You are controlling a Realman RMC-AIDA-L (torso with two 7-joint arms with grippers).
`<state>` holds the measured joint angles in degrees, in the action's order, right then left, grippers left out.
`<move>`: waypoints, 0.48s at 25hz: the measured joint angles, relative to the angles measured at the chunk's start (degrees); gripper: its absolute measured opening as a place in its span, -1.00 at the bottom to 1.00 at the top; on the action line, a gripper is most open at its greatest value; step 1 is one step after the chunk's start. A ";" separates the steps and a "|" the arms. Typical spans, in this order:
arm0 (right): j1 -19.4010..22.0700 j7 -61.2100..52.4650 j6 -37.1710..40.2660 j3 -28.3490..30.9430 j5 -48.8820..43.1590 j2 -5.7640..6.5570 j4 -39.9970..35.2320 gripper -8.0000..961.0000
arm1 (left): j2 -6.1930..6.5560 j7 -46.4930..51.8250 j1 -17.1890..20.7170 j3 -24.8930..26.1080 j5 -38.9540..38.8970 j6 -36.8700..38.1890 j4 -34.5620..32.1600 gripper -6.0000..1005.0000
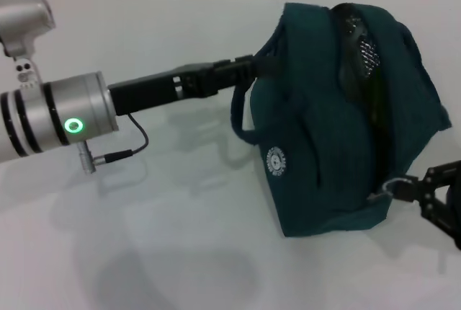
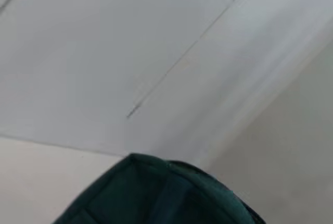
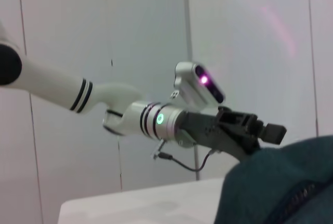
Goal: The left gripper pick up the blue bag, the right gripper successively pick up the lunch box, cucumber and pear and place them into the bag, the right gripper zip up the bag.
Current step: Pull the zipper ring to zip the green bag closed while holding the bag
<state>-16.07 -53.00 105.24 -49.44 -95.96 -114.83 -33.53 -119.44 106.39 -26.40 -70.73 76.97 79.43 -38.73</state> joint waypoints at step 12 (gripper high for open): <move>-4.56 -0.42 1.16 2.85 7.05 -0.36 -0.16 -0.96 | -0.08 -8.12 2.30 6.44 -2.88 4.09 0.41 0.18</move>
<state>-20.63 -53.42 106.40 -46.59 -88.91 -115.19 -33.69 -119.52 98.26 -24.10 -64.29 74.09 83.52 -38.32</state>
